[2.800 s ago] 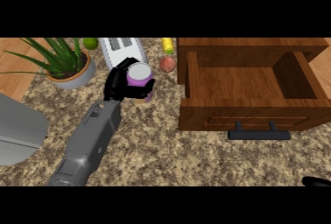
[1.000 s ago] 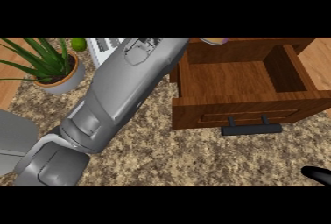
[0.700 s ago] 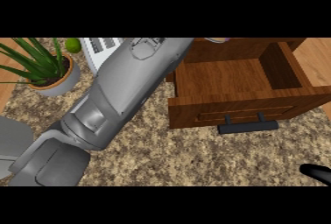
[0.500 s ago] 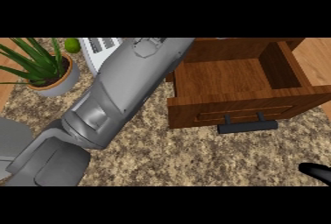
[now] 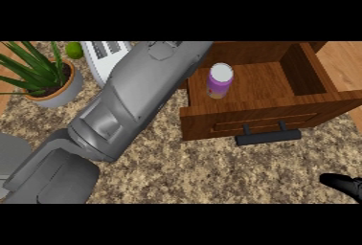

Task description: Pick up the can, place it into the drawer and close the drawer

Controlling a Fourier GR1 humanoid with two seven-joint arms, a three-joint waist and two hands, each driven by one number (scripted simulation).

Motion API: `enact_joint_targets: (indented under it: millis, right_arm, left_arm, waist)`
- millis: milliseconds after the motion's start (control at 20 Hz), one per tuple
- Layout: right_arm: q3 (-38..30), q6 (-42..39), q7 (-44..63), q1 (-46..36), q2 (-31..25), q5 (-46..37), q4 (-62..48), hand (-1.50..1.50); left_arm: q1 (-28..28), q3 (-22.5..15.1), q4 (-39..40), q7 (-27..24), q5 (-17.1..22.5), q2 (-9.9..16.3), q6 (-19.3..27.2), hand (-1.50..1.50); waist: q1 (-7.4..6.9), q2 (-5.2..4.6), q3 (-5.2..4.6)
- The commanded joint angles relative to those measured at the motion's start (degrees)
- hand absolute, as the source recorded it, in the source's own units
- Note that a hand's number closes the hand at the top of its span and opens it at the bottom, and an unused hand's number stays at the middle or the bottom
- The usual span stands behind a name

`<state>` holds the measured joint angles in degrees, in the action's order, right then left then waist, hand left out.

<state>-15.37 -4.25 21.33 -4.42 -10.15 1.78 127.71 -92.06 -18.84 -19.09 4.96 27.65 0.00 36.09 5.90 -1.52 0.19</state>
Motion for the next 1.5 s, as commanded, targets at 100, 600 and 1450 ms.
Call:
enact_joint_targets:
  millis: [100, 600, 1450]
  right_arm:
    - [4.16, -1.59, -2.95, -2.61, -2.13, -5.80, -0.50, -1.50]
    - [9.00, -2.06, -10.27, -7.68, -8.49, -22.53, -10.33, -1.50]
    - [22.87, 10.53, -19.69, -21.92, -6.77, -51.40, -45.47, -1.50]
  left_arm:
    - [-0.29, -0.25, 0.98, -2.10, 3.00, 0.00, 1.41, -1.50]
    - [-1.87, 2.41, 1.05, -4.12, 7.64, 0.00, 1.28, -1.50]
    - [-1.17, 2.67, 2.03, -5.08, 6.14, 0.83, -2.02, -1.50]
  waist:
    - [0.58, -0.43, 0.00]
    - [-2.35, -0.29, -0.07]
    - [-6.81, 0.83, -0.15]
